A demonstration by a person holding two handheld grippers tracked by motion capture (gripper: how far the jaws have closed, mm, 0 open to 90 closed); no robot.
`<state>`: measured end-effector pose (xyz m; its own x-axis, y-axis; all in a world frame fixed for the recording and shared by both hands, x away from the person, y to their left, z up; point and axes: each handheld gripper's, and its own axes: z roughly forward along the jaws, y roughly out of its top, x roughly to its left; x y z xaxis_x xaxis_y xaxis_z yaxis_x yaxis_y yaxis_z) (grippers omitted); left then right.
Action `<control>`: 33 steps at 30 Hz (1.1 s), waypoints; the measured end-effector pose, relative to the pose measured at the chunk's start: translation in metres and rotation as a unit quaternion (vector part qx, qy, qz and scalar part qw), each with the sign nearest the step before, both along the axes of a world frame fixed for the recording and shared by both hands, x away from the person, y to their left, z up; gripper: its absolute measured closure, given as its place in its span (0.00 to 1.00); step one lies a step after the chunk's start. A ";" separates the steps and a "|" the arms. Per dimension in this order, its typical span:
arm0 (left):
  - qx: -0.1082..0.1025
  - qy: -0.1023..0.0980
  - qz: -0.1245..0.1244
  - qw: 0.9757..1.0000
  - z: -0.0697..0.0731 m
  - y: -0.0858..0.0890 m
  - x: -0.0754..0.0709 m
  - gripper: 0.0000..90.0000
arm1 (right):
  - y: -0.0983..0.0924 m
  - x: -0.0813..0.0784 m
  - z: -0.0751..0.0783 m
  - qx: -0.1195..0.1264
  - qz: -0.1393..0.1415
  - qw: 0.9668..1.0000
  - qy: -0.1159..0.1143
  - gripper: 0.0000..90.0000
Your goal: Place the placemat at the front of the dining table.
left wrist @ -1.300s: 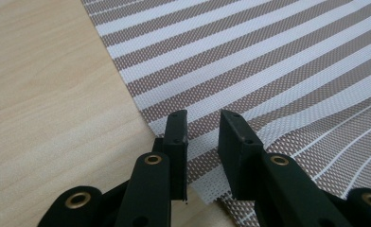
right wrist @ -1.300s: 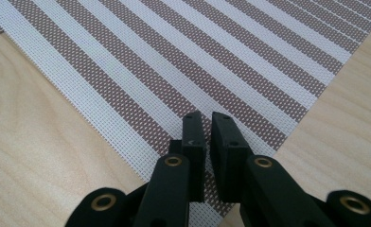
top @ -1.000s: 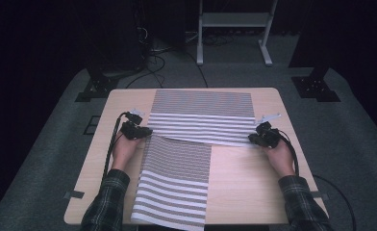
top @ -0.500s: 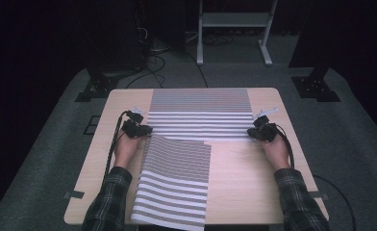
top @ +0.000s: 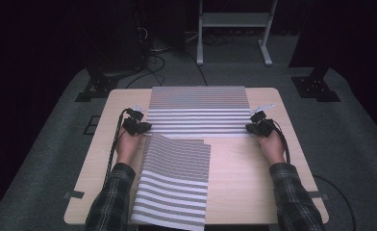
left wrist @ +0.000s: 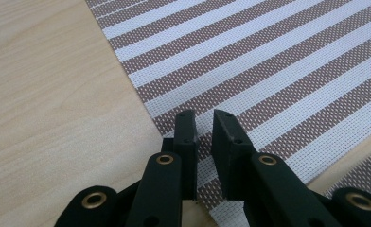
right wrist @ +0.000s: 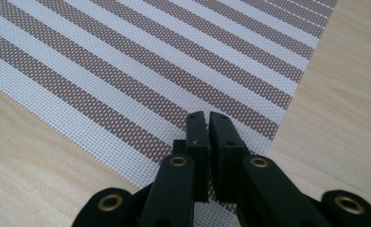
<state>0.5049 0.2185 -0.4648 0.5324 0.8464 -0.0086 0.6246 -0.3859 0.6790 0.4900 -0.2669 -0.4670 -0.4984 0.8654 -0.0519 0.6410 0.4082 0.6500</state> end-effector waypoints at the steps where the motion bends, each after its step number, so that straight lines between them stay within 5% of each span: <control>1: 0.000 0.000 0.000 1.000 0.000 0.000 0.000 0.89 | -0.001 0.000 0.000 0.003 0.000 1.000 0.000 0.96; 13: -0.012 0.003 0.001 1.000 0.000 0.002 0.002 0.90 | -0.001 -0.001 -0.001 0.007 -0.003 1.000 -0.005 0.96; 16: -0.016 0.001 0.010 1.000 -0.001 0.004 0.001 0.78 | -0.003 0.000 -0.001 0.011 -0.020 1.000 -0.005 0.69; 17: -0.023 0.001 0.009 1.000 -0.001 0.005 0.001 0.78 | -0.007 0.001 -0.001 0.031 -0.019 0.999 0.004 0.63; 20: -0.037 -0.004 0.006 0.999 0.002 0.007 -0.001 0.72 | -0.013 -0.001 0.000 0.061 -0.022 0.998 0.010 0.56; 24: -0.051 -0.012 -0.001 0.999 0.012 0.010 -0.005 0.58 | -0.015 -0.005 0.007 0.057 -0.022 0.998 -0.001 0.43; 27: -0.082 -0.010 -0.009 0.997 0.020 0.014 -0.010 0.42 | -0.016 -0.011 0.013 0.060 -0.021 0.998 -0.012 0.35; 33: -0.094 -0.023 -0.022 0.995 0.035 0.017 -0.025 0.22 | -0.017 -0.026 0.014 0.056 -0.025 0.998 -0.017 0.15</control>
